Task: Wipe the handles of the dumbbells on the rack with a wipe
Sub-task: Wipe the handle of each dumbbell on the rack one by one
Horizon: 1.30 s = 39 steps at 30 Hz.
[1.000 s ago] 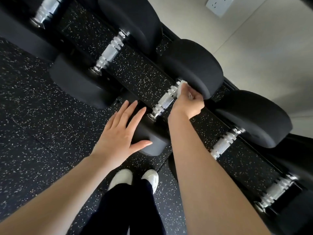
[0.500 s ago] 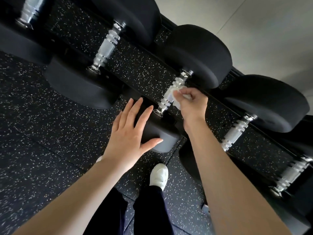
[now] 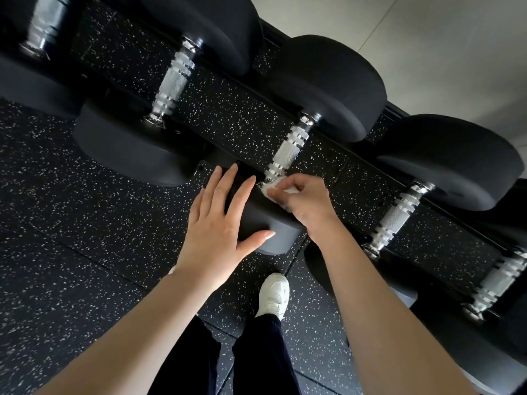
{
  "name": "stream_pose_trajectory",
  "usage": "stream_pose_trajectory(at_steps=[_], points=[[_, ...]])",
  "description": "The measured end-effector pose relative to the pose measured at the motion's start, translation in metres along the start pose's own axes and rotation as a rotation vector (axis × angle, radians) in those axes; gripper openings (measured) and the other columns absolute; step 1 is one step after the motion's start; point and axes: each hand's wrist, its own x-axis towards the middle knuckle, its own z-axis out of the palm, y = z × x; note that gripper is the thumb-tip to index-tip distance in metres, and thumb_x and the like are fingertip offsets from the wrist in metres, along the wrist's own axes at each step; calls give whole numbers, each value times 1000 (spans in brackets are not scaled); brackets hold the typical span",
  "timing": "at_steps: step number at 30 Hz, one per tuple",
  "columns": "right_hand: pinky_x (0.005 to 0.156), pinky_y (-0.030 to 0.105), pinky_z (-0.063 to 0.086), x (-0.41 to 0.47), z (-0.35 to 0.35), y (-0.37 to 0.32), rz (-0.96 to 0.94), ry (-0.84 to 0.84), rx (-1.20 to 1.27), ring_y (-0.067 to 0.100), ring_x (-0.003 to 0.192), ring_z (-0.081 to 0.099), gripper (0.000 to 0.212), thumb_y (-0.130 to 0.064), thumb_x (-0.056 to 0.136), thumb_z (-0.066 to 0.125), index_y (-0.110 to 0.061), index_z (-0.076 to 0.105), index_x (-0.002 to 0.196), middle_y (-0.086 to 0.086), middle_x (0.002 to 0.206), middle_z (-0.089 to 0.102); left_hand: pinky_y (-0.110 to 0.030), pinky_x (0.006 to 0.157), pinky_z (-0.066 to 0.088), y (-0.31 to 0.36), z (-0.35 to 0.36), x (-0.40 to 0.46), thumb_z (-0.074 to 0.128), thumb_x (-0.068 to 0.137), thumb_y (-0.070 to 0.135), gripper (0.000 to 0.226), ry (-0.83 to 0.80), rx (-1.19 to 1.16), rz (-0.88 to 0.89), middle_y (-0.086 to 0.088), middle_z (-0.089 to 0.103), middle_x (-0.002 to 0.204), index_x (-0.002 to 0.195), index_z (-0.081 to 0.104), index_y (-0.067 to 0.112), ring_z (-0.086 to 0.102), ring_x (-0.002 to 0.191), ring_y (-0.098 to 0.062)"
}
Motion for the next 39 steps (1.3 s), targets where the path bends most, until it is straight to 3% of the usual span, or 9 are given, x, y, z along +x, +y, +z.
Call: stream_pose_trajectory(at_steps=[7,13,15,18,23,30,32,36,39], points=[[92,50,50,4,-4,13,100,-46,217,30,95,66,19,-11,68,82,-23,68,63,11,102,70,-51,111,26,0,0,0,39,86,66,77,-6,-7,3,-8,22,157,148,27,21,11,148,-25],[85,38,55,5,-7,9,117,-54,398,28,89,66,17,3,72,75,-10,64,73,18,103,68,-51,111,26,0,2,0,40,85,66,76,2,-15,1,-8,23,157,147,28,22,12,147,-25],[88,42,53,5,-9,7,136,-48,543,31,89,65,16,6,74,72,-8,63,74,23,107,66,-51,111,26,0,2,0,40,85,65,76,2,-20,0,-8,23,157,147,28,22,12,148,-25],[91,45,52,8,-9,4,131,23,665,33,94,65,16,5,74,72,-9,64,74,20,110,66,-49,112,24,0,1,-1,40,85,66,77,3,-19,0,-7,22,157,147,28,22,11,148,-24],[87,30,53,20,-10,-10,19,187,789,20,97,65,14,1,76,72,-11,65,77,11,109,66,-48,112,23,0,1,0,40,85,66,76,12,-22,2,-7,23,157,147,29,22,12,148,-24],[83,26,49,43,-10,-36,-81,385,910,16,86,62,17,0,82,67,-12,59,73,4,86,64,-48,111,25,1,2,0,39,85,66,76,20,-16,2,-7,24,156,146,30,22,14,147,-25],[73,22,48,45,-8,-37,-90,371,941,11,72,59,16,-3,85,65,-12,57,75,1,78,61,-49,110,26,0,2,0,40,85,66,76,21,-12,2,-7,24,156,146,30,22,15,147,-25],[85,26,50,43,-5,-32,-111,265,971,10,74,57,11,-13,88,63,-12,53,86,0,79,60,-50,109,27,1,2,0,40,85,67,76,26,-15,-1,-8,25,156,145,32,22,15,147,-25],[82,27,48,45,-7,-30,-104,168,1020,10,72,55,7,-10,92,57,-13,52,88,1,79,58,-51,109,28,0,2,0,39,85,67,75,25,-13,3,-8,25,156,145,32,22,15,147,-26]])
